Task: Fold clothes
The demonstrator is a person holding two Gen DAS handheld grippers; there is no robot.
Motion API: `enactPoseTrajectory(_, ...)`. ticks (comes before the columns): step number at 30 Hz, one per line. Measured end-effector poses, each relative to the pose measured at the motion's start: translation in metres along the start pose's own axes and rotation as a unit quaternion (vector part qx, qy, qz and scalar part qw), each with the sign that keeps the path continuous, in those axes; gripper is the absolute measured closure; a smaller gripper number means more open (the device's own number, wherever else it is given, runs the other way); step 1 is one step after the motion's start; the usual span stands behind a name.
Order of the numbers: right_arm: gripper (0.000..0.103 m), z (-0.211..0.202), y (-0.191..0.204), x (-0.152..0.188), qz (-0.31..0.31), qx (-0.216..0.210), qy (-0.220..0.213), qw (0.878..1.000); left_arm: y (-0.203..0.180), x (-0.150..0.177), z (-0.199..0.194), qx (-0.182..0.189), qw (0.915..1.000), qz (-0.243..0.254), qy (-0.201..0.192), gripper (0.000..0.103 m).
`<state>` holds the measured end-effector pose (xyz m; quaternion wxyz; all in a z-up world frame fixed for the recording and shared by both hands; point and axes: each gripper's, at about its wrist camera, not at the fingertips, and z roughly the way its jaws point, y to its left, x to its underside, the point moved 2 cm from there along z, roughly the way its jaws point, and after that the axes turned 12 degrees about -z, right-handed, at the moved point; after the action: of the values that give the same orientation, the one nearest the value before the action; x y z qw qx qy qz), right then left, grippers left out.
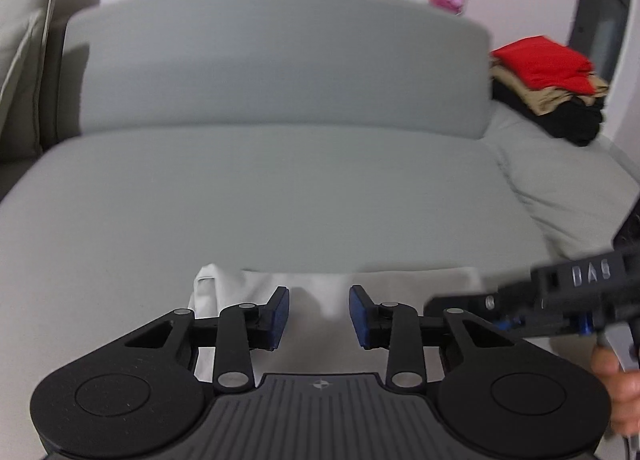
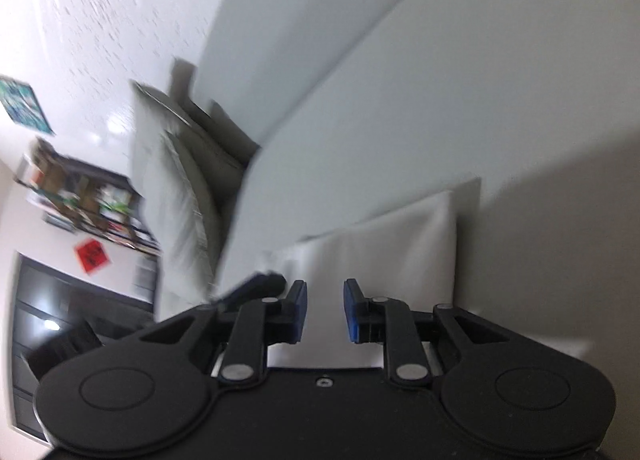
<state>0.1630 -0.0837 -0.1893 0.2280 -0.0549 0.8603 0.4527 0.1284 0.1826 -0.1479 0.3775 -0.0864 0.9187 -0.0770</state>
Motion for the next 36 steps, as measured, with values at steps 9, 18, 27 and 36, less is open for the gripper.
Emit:
enactPoseTrajectory(9,0.103,-0.029,-0.041,-0.011,0.041,0.143,-0.103,0.984,0.027,-0.016,0.002,-0.140,0.9861,-0.075,-0.050,0.081)
enactPoseTrajectory(18,0.086,-0.071,0.000,0.023,0.012,0.093,-0.074,0.993,0.011,0.010,-0.073,-0.060,0.9930,-0.078,-0.065,0.068)
enactPoseTrajectory(27,0.100,-0.082,0.011,0.060,0.009,0.093,0.003,0.996,-0.026,0.063,-0.059,-0.141,0.9877,0.058,0.034,0.063)
enactPoseTrajectory(36,0.084,-0.164,0.013,0.084,0.012,0.125,-0.057,0.990,0.021,0.083,-0.146,-0.084,0.9940,-0.070,0.003,0.071)
